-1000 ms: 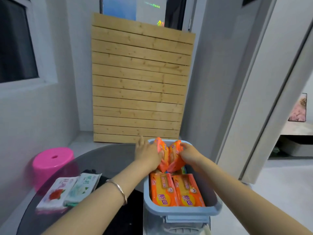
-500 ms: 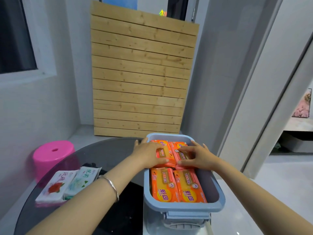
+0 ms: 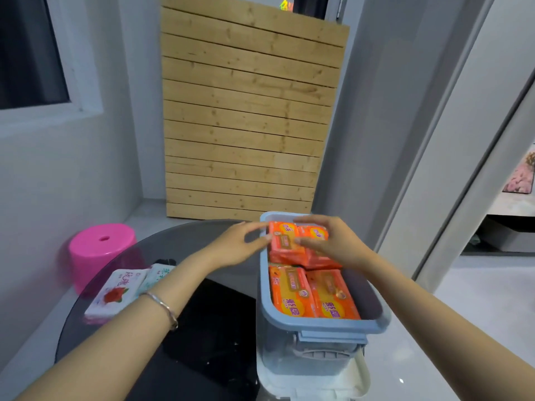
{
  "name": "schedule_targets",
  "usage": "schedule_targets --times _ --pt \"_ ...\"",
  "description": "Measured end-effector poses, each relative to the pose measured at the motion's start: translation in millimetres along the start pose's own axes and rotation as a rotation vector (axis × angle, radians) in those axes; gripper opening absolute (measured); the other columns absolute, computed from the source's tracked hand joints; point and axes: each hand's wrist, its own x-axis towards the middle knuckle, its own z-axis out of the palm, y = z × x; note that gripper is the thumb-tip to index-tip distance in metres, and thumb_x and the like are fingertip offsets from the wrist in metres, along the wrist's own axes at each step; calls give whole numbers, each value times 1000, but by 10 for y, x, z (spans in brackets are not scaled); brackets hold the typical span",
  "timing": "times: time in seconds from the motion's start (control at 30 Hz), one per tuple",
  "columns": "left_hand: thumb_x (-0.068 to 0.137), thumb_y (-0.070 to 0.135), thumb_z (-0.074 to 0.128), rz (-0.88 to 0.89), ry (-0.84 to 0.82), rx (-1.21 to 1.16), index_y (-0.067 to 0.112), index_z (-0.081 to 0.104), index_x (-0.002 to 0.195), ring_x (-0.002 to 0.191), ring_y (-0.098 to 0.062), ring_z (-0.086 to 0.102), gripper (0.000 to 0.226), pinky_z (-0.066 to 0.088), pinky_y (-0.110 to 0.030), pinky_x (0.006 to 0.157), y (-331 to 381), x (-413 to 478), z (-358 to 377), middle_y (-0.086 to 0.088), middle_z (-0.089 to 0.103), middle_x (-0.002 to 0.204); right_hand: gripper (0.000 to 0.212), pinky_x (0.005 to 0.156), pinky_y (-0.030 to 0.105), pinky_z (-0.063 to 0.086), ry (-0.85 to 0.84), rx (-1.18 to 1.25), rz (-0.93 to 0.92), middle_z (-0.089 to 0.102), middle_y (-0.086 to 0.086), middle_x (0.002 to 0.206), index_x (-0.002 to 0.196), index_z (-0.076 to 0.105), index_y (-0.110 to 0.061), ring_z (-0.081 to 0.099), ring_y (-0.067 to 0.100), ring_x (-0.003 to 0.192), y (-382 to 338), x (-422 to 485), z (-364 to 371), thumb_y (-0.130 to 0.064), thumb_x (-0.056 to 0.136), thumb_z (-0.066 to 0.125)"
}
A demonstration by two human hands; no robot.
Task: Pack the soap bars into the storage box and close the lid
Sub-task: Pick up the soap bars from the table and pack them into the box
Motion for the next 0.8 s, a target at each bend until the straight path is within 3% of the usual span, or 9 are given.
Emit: schedule_targets --times 0.07,0.17,0.27,0.37,0.47,0.57,0.67,0.73,0.8 --pt "88 54 48 -60 36 -61 35 39 140 138 -13 31 56 25 -26 103 -227 -167 -165 7 37 150 39 86 3 39 21 113 -65 66 -14 116 119 67 -24 58 -4 109 -357 -4 144 -32 82 71" --pt "88 54 48 -177 62 -3 30 39 141 139 -15 31 59 25 -30 109 -661 -449 -446 4 35 152 37 82 -4 35 -11 279 -140 65 -17 110 119 67 -21 56 -17 95 -864 10 508 -26 83 71" --pt "90 46 50 -264 162 124 21 41 141 137 -19 35 57 28 -33 110 -1101 -753 -710 -2 38 150 40 100 9 34 -51 408 -107 63 -7 125 122 64 -17 52 1 120 -1215 34 1040 -20 82 72" --pt "92 39 50 -395 193 122 8 36 142 133 -29 41 60 35 -40 109 -1457 -991 -854 -13 38 149 53 95 18 38 -176 563 178 54 -1 133 132 54 -14 50 12 124 -1387 49 1623 -27 84 70" --pt "95 35 46 -565 215 150 -3 52 115 115 -37 55 44 44 -36 93 -1777 -1121 -867 -26 56 129 52 73 12 42 -303 621 510 58 4 128 131 51 -5 60 13 99 -1325 83 2106 -33 89 61" --pt "97 41 37 -681 130 160 0 62 114 114 -37 56 51 42 -38 99 -1935 -1185 -752 -24 61 124 63 99 27 43 -317 558 682 47 15 144 138 44 0 49 27 128 -1122 155 2419 -40 91 54" --pt "95 37 40 -679 198 117 -2 48 127 126 -38 45 51 36 -40 105 -2033 -1184 -612 -23 52 134 68 120 35 12 -332 222 587 20 11 160 148 32 -8 12 27 149 -1017 191 2704 -46 93 45" --pt "94 33 45 -647 247 44 -3 43 126 121 -37 48 48 43 -39 96 -2025 -1180 -533 -23 51 130 62 120 38 -2 -282 181 522 14 6 162 147 35 -19 -2 25 150 -1020 161 2868 -45 92 45" --pt "95 28 46 -585 301 -35 0 44 118 103 -30 57 37 43 -32 78 -2005 -1195 -469 -20 58 121 61 120 38 -2 -175 247 518 21 4 160 146 35 -18 0 23 150 -1021 132 2973 -40 91 49"
